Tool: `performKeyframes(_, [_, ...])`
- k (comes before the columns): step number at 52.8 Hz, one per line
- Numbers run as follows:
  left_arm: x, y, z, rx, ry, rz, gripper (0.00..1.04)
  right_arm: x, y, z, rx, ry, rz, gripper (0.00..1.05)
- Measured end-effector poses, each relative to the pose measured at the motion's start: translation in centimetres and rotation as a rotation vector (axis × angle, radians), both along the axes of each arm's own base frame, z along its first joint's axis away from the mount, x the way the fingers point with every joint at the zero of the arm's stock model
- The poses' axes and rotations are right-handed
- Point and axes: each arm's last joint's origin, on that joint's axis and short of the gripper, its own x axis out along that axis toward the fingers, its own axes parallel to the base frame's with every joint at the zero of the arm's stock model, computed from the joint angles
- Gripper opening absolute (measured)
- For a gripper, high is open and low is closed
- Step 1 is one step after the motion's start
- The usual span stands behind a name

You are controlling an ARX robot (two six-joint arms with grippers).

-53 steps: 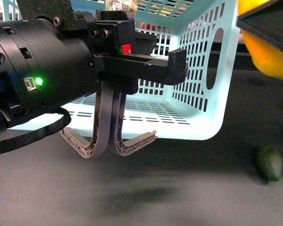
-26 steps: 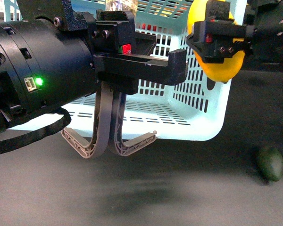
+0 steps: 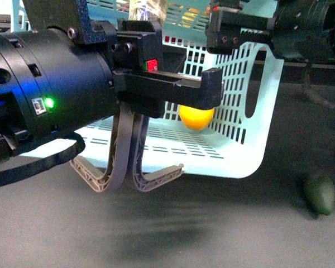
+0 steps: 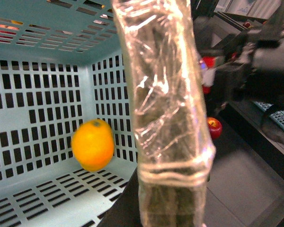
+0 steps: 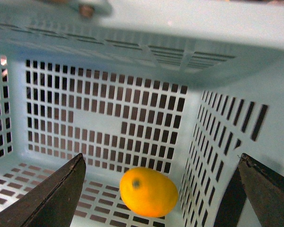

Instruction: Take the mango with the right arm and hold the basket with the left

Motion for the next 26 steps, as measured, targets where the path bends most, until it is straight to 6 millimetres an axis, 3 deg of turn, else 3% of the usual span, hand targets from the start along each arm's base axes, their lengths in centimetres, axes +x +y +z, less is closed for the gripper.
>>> performKeyframes(13, [0.0, 0.0, 0.0, 0.004, -0.003, 0.005, 0.08, -4.0, -2.0, 2.9, 0.009, -0.072, -0.073, 0.97])
performKeyframes(26, [0.0, 0.1, 0.0, 0.0, 0.001, 0.006, 0.08, -10.0, -5.8, 4.0, 0.047, -0.065, -0.23, 0.97])
